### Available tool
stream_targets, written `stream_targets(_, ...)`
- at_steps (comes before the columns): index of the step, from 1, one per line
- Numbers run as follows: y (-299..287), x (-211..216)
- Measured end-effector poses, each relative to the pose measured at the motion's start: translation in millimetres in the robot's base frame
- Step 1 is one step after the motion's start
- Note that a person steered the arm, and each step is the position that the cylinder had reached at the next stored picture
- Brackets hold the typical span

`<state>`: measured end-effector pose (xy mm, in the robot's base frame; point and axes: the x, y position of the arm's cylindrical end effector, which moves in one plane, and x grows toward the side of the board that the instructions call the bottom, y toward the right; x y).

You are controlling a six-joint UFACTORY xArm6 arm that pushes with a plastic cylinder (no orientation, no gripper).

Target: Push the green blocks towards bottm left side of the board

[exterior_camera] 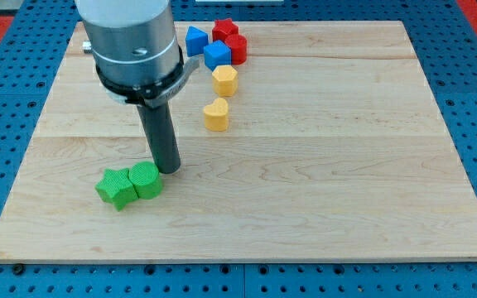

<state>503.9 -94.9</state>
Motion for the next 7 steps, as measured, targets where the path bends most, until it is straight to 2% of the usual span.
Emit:
stream_targets(1, -2.7, 23.2)
stream_targets(2, 9.7, 26.5)
stream_targets(3, 15.5, 58.4)
stream_targets(4, -14.0, 70.8)
stream_targets(6, -20.0, 35.9)
stream_targets(7, 4.0, 20.3)
